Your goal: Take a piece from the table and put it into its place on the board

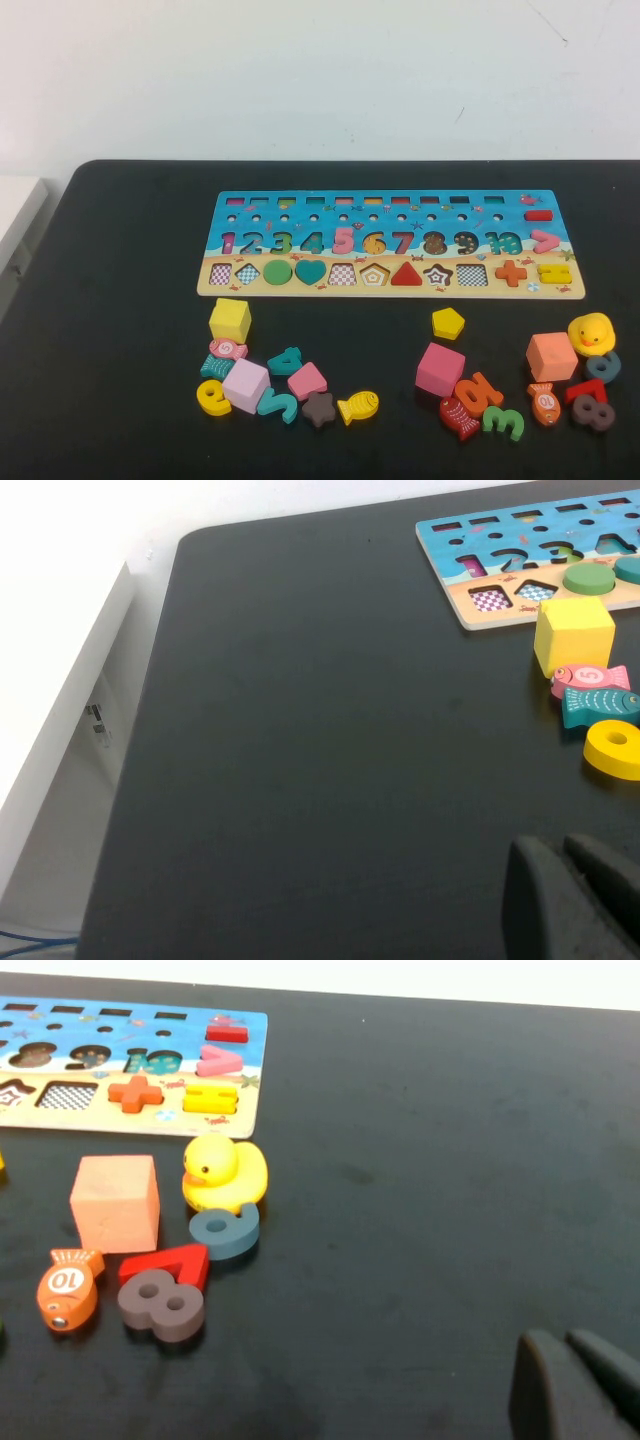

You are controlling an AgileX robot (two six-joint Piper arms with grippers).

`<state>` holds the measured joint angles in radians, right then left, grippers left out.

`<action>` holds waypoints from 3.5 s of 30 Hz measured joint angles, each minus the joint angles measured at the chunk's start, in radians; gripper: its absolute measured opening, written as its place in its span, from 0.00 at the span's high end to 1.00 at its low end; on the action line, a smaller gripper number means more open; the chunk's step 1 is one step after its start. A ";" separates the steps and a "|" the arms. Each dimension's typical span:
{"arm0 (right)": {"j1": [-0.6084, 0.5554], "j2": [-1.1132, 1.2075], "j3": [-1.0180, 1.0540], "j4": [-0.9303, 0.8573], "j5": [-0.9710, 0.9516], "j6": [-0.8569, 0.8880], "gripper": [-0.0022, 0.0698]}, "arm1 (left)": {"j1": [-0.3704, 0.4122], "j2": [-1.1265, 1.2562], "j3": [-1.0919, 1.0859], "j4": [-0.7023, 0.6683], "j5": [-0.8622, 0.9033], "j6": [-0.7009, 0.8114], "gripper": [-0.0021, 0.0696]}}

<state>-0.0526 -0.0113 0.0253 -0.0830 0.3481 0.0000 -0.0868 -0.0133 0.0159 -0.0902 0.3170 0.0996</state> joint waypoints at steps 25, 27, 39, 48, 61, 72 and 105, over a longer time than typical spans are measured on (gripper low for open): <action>0.000 0.000 0.006 -0.003 -0.719 0.000 0.94 | 0.000 0.000 0.000 0.000 0.000 0.000 0.97; 0.000 0.000 0.006 -0.003 -0.721 -0.012 0.94 | 0.000 0.000 0.000 0.000 0.000 0.000 0.97; 0.000 0.026 -0.321 -0.189 -0.254 -0.008 0.94 | 0.000 0.000 0.000 0.000 0.000 0.000 0.97; 0.000 0.396 -0.762 -0.008 0.274 -0.140 0.94 | 0.000 0.000 0.000 0.000 0.000 0.000 0.97; 0.000 0.892 -0.851 0.267 0.242 -0.313 0.94 | 0.000 0.000 0.000 0.000 0.000 0.000 0.97; 0.098 1.314 -0.951 0.491 0.314 -0.426 0.68 | 0.000 0.000 0.000 0.000 0.000 0.000 0.97; 0.507 2.077 -1.569 0.145 0.429 -0.098 0.44 | 0.000 0.000 0.000 0.000 0.000 0.000 0.97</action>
<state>0.4549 2.0656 -1.5438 0.0622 0.7775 -0.0977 -0.0868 -0.0133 0.0159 -0.0902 0.3170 0.0996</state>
